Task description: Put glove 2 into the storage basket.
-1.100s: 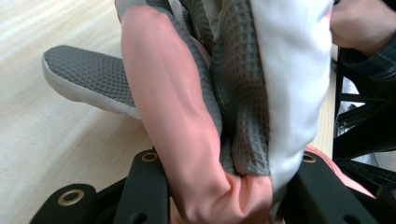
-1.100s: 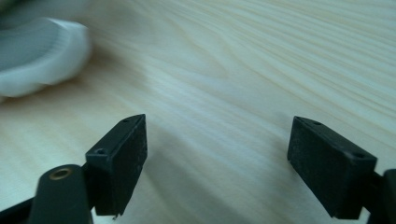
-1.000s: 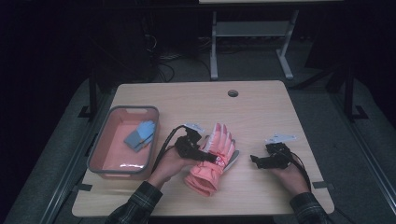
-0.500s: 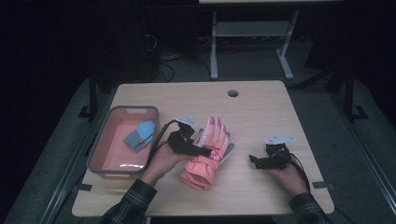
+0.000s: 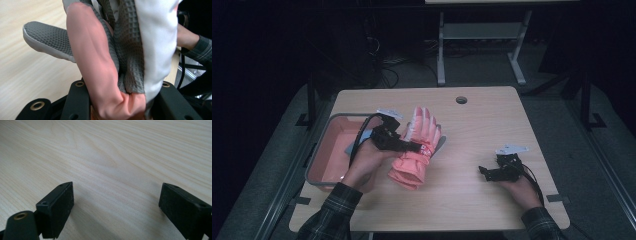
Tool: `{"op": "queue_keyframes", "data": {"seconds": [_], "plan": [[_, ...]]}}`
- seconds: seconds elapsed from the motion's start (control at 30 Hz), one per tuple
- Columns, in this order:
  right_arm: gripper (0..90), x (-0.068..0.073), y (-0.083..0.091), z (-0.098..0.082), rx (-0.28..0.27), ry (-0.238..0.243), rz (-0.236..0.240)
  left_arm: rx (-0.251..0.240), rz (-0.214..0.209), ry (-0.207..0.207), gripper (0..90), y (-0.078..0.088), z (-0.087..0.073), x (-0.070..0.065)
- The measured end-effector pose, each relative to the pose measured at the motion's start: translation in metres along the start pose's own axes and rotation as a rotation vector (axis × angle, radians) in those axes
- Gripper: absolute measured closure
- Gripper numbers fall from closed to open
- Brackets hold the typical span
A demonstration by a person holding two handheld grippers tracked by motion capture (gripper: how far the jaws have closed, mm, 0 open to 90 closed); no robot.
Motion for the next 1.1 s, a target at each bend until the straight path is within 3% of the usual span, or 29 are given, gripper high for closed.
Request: {"op": "queue_keyframes", "data": {"seconds": [0.37, 0.63, 0.93, 1.1], "plan": [[12.2, 0.000, 0.000, 0.000, -0.001, -0.001, 0.000, -0.050, 0.093, 0.047, 62.5, 0.064, -0.002, 0.030], [12.3, 0.000, 0.000, 0.000, 0.000, -0.001, 0.000, -0.066, 0.166, 0.116, 62.4, 0.104, -0.019, 0.063], [12.4, 0.000, 0.000, 0.000, 0.000, -0.008, -0.005, -0.064, 0.237, 0.196, 62.2, 0.123, -0.044, 0.102], [12.4, 0.000, 0.000, 0.000, 0.000, -0.009, -0.006, -0.039, 0.284, 0.236, 62.1, 0.118, -0.063, 0.119]]}}
Point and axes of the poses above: each handheld gripper's, and its own axes: y roughly backward along the jaws, z roughly out of its top, x roughly to its left, the point moved 6 cm from there along -y, roughly forward along the jaws
